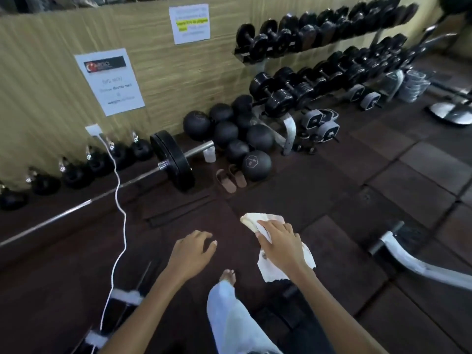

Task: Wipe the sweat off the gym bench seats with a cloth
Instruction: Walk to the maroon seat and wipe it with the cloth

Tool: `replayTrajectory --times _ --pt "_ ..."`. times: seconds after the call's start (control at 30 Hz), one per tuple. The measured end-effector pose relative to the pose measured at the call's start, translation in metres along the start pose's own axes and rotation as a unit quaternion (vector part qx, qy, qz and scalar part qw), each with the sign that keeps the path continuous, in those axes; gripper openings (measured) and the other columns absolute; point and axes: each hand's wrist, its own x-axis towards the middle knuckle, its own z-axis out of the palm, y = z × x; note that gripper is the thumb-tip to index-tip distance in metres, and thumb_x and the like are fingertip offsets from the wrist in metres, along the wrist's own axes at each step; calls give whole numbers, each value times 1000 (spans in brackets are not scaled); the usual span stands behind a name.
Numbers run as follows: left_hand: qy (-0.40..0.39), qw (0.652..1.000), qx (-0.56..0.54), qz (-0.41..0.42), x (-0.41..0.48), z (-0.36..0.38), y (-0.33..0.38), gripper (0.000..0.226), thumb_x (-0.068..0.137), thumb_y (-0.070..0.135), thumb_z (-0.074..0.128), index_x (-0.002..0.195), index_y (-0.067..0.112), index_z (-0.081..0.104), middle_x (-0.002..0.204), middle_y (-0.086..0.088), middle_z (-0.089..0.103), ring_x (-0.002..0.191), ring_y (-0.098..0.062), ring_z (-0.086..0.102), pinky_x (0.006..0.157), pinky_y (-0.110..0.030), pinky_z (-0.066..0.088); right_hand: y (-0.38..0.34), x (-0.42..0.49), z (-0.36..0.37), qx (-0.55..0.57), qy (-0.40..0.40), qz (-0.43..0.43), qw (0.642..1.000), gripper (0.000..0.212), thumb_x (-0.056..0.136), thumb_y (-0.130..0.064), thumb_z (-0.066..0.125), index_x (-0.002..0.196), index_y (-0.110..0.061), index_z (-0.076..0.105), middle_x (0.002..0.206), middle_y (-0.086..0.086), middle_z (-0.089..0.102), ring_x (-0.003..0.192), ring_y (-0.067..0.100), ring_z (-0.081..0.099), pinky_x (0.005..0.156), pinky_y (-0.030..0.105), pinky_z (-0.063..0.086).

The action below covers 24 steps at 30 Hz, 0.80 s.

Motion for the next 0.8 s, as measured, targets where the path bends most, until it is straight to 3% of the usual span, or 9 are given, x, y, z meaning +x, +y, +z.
replayTrajectory --times 0.23,0.47,0.6,0.8 --pt "-36 997 40 52 196 -33 33 45 98 48 38 132 23 53 133 7 52 122 -12 50 100 -31 36 59 157 -11 34 20 96 995 37 100 -44 43 134 -34 52 136 -13 54 121 22 48 94 43 41" --pt "-99 974 78 189 370 -45 151 46 96 50 39 131 23 54 132 4 54 119 -16 53 97 -35 41 139 230 -61 56 58 245 966 37 101 -44 40 134 -34 52 137 -13 53 125 23 46 97 45 41" --pt "-146 930 137 309 431 -26 252 46 97 49 39 132 23 51 132 4 54 121 -17 52 101 -35 37 193 234 -97 74 112 363 922 39 100 -47 41 136 -34 51 136 -14 52 125 21 45 96 44 41" --pt "-206 838 154 481 497 21 407 46 96 49 40 132 22 52 131 3 55 120 -17 53 98 -36 40 275 210 -137 87 188 535 819 39 99 -47 43 135 -35 51 138 -12 52 123 23 46 95 44 41"
